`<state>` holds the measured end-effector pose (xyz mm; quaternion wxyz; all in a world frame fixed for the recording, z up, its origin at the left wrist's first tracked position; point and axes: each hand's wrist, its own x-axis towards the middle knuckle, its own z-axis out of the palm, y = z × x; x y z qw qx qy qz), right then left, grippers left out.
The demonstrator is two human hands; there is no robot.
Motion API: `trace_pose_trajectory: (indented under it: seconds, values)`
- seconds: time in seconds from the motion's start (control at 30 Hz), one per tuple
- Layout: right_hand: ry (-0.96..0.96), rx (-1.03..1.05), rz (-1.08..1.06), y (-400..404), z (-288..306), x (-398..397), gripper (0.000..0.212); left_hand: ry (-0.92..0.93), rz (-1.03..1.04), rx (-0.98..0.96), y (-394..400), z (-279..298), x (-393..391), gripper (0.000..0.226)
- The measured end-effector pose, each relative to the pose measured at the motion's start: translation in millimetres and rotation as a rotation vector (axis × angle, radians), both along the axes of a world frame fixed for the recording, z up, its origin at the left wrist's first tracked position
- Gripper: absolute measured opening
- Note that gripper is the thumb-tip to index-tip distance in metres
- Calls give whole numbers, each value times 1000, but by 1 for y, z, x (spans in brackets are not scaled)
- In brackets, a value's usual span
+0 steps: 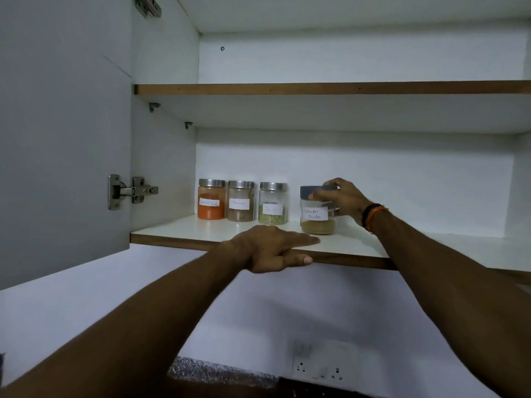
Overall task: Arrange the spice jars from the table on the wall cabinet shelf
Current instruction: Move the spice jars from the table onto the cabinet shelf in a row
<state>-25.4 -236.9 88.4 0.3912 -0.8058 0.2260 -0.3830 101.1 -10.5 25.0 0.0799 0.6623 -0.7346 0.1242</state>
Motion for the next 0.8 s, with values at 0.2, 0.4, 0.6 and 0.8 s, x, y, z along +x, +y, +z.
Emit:
trace_pose_trajectory:
  seconds: [0.2, 0.4, 0.6, 0.8]
  values:
    - [57, 18, 19, -20, 1, 26, 61, 6, 4, 64, -5, 3, 3, 60]
    - [127, -91, -79, -23, 4, 32, 70, 22, -12, 114, -8, 6, 5, 61]
    - [118, -206, -69, -27, 0, 31, 46, 15, -22, 105, -10, 5, 5, 61]
    - [134, -203, -35, -29, 3, 35, 41, -4, -12, 111, -8, 6, 3, 60]
